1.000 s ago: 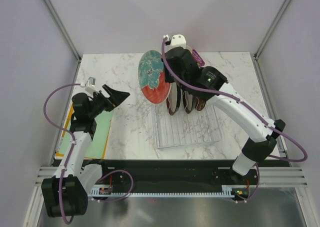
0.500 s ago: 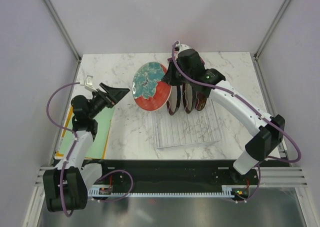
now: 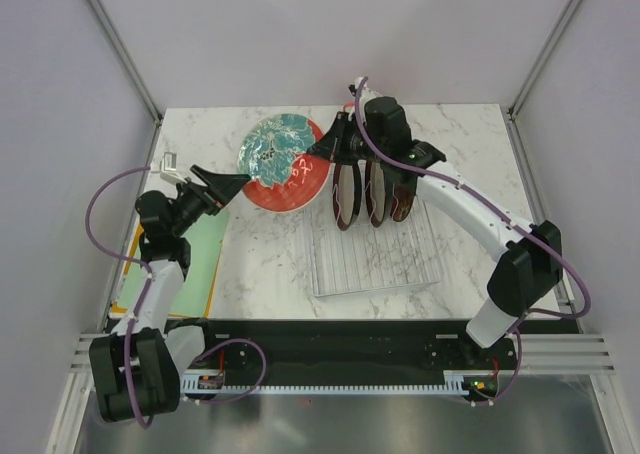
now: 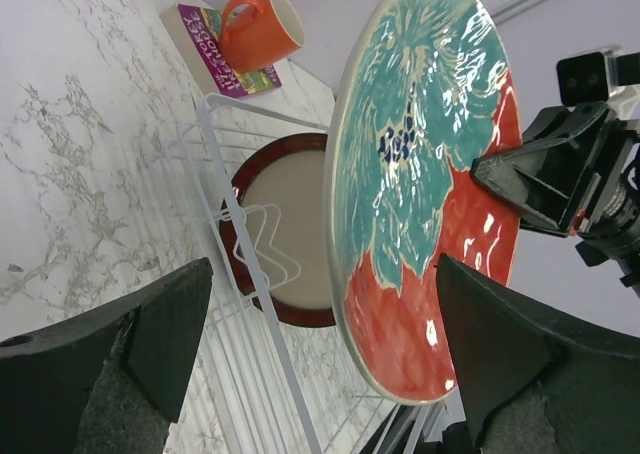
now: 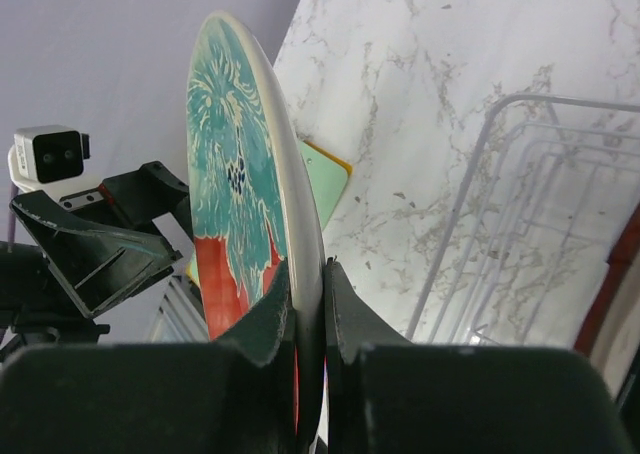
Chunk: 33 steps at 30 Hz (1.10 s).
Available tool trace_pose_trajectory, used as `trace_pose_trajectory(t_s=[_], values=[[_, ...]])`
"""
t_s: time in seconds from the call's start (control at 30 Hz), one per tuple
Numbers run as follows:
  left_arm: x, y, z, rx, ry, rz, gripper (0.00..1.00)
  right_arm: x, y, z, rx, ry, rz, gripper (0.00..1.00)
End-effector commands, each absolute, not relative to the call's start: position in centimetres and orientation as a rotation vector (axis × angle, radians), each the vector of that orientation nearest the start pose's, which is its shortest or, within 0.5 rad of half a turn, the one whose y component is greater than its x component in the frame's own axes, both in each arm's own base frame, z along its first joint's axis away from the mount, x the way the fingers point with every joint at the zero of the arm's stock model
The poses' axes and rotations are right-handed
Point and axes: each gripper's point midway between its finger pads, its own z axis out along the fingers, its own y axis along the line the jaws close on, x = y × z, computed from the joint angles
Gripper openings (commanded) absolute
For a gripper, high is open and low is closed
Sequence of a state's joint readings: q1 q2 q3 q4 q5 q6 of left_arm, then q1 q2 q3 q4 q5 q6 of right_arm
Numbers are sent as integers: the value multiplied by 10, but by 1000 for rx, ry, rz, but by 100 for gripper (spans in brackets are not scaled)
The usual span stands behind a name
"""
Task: Unload the plates from the dish rack
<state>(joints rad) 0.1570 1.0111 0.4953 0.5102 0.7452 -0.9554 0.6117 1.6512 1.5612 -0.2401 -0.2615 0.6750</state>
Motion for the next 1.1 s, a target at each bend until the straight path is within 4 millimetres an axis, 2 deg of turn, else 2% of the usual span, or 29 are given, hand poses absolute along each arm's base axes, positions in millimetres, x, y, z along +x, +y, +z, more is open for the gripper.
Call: trace_pose_trajectory(t_s=[0.0,0.03,0.07,0.13,0.27,0.3,0.33,0.43,0.47,0.57,0.6,0.67,0.7,0.73,0.77,0.8,0.83,0.87,0.9,0.93,0.97,1.0,1.03,1.07], values=[[325,-97,262,-250,1619,-1234,100,361,373,385,-160,1750,1423,0],[326,-98,263,-246,1614,-1247,100,359,376,378,-158,1758,1443,0],[326,-99,264,-239,1606,-1257,100,357,378,383,-163,1734,1489,0],[328,-100,263,-236,1602,-1290,95,356,381,377,-161,1743,1512,0],[331,-101,260,-236,1603,-1313,73,355,383,371,-168,1754,1524,0],[332,-102,259,-234,1607,-1313,61,354,384,370,-176,1755,1528,0],[333,-101,256,-243,1616,-1310,57,353,385,370,-179,1755,1530,0],[335,-101,252,-247,1631,-1305,25,355,385,369,-184,1760,1525,0],[336,-100,252,-240,1636,-1295,2,356,385,368,-186,1762,1525,0],[338,-100,251,-230,1649,-1276,2,356,391,366,-214,1773,1535,0],[339,-98,250,-237,1656,-1265,2,358,393,366,-227,1772,1536,9],[346,-92,247,-272,1693,-1204,2,360,393,363,-234,1794,1514,21],[348,-88,248,-285,1704,-1173,2,364,391,371,-238,1783,1484,50],[354,-79,247,-317,1705,-1120,2,369,386,360,-235,1829,1401,59],[358,-72,248,-332,1735,-1073,2,375,382,360,-229,1838,1348,62],[364,-64,250,-352,1736,-1031,2,379,376,371,-225,1829,1299,68],[368,-55,253,-368,1738,-996,2,391,362,359,-200,1877,1166,78],[376,-47,269,-340,1718,-947,2,395,356,361,-197,1880,1112,84],[382,-40,265,-371,1746,-929,2,399,349,376,-198,1855,1073,82],[388,-31,268,-386,1742,-907,2,402,341,371,-192,1888,1017,82],[396,-24,285,-361,1716,-878,2,409,333,374,-189,1882,955,84],[407,-18,276,-398,1749,-872,2,412,327,385,-182,1859,921,87],[414,-9,277,-416,1746,-853,2,413,321,381,-179,1882,884,87],[423,-6,289,-403,1728,-850,2,417,313,382,-174,1877,827,87]])
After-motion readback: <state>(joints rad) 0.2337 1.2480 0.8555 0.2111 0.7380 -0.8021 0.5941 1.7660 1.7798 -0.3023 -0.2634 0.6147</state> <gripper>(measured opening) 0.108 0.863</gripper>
